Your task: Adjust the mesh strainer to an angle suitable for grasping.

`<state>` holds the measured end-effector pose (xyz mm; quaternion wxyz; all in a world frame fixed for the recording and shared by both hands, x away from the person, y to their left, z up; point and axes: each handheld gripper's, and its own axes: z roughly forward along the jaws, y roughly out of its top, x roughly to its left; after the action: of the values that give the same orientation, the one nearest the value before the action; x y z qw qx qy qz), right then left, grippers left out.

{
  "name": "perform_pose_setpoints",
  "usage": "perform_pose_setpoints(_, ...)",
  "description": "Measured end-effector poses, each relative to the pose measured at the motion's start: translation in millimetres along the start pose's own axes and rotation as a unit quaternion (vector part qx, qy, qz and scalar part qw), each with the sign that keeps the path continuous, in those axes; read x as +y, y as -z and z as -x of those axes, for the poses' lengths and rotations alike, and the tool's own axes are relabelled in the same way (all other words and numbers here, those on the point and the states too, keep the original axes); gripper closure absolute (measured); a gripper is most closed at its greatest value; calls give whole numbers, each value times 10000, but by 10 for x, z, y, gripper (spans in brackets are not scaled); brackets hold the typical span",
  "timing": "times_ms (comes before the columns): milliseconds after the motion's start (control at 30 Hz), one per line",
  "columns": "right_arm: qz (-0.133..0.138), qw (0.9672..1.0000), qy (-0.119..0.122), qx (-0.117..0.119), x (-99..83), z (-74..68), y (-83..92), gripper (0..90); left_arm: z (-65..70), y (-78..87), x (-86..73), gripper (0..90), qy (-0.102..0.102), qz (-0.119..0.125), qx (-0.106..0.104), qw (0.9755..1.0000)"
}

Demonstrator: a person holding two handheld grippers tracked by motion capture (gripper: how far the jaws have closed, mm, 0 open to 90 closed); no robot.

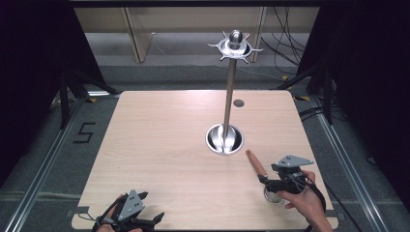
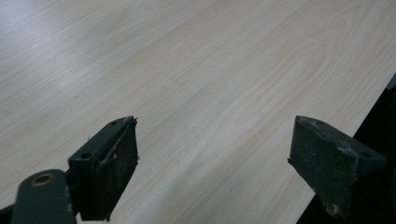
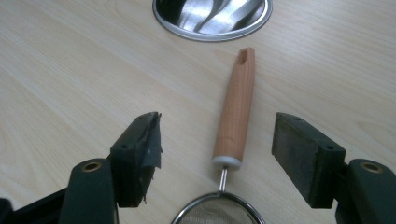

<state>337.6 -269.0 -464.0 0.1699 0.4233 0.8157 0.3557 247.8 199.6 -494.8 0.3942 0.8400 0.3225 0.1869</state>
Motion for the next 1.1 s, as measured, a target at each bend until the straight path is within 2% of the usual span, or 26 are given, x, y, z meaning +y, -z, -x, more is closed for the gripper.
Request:
perform_pose_setpoints(33, -32, 10000, 38, -3, 18, -1, -13, 340, -22, 4, 8, 148, -169, -7, -15, 9999)
perform_pose_setpoints(67, -67, 10000, 1, -8, 36, -10, -17, 343, -23, 7, 8, 148, -167, -15, -20, 9999)
perform_pose_setpoints(100, -63, 9999, 107, -22, 54, -1, -35, 346, -20, 0, 4, 147, -129, 31, -18, 9999)
perform_pose_setpoints(133, -91, 9999, -1, -60, 75, -21, -47, 347, -2, 3, -1, 148, 72, -32, -46, 10000)
perform_pose_setpoints(167, -162, 9998, 100, -61, 105, -6, -71, 349, -11, 4, -2, 147, 21, -56, 2, 10000)
perform_pose_setpoints(233, -219, 9997, 52, -111, 135, -12, -112, 353, -20, 8, 0, 148, -46, -97, -6, 9999)
perform_pose_setpoints(300, -303, 9994, 120, -109, 162, -10, -171, 359, -7, 5, -3, 148, 24, -58, -62, 10000)
perform_pose_setpoints(333, -356, 9993, 25, -85, 180, -30, -196, 364, -4, 5, -3, 148, 43, -52, -54, 10000)
perform_pose_setpoints(367, -344, 9992, 142, -139, 184, -25, -236, 366, 0, 4, -4, 148, 69, -46, -40, 10000)
perform_pose_setpoints(400, -447, 9989, 75, -148, 208, -36, -250, 367, 0, 2, -5, 148, 63, -40, -28, 10000)
perform_pose_setpoints(433, -490, 9985, 167, -169, 227, -23, -270, 369, -1, 3, -5, 148, 51, -37, -18, 10000)
perform_pose_setpoints(467, -497, 9985, 132, -210, 245, -18, -283, 368, -23, 6, 1, 148, -135, -28, 32, 9999)
perform_pose_setpoints(533, -594, 9980, 17, -209, 284, -8, -295, 375, -28, 6, 5, 148, -197, 21, 6, 9998)
perform_pose_setpoints(600, -637, 9976, 120, -242, 303, 12, -316, 387, -10, 8, -4, 148, 15, -104, -24, 9999)
perform_pose_setpoints(633, -775, 9967, 51, -227, 321, 8, -316, 394, -11, -1, -6, 148, -59, -14, 20, 10000)
perform_pose_setpoints(700, -966, 9950, 53, -232, 333, 23, -345, 426, 5, -6, -6, 148, 47, 18, -31, 10000)
perform_pose_setpoints(733, -993, 9947, 132, -241, 332, 32, -370, 431, -7, 2, 0, 148, -63, -13, -12, 10000)
perform_pose_setpoints(767, -1057, 9941, 78, -238, 340, 27, -383, 438, 5, -4, -7, 148, 69, -13, -21, 10000)
perform_pose_setpoints(800, -1122, 9934, 36, -256, 345, 24, -404, 441, -18, 4, -1, 148, -97, -59, 19, 9999)
perform_pose_setpoints(867, -1291, 9912, 54, -273, 366, 37, -422, 453, -11, -1, -2, 148, -59, -32, 19, 10000)
perform_pose_setpoints(900, -1327, 9907, 62, -297, 374, 47, -436, 468, 1, -3, -4, 148, -4, -8, -19, 10000)
perform_pose_setpoints(933, -1362, 9902, 109, -288, 381, 68, -449, 473, -18, 0, -1, 148, -155, -26, 12, 9999)
perform_pose_setpoints(967, -1360, 9902, 128, -293, 389, 85, -462, 478, -18, -1, -1, 148, -150, -13, 18, 9999)
perform_pose_setpoints(1000, -1407, 9896, 31, -299, 400, 87, -470, 486, -6, 1, -4, 148, -31, -26, -24, 10000)
perform_pose_setpoints(1067, -1441, 9892, 49, -263, 414, 114, -481, 505, 6, -4, -6, 148, 69, -24, -31, 10000)
perform_pose_setpoints(1100, -1462, 9890, 32, -238, 423, 122, -492, 514, -7, -3, -4, 148, -73, -10, 2, 10000)
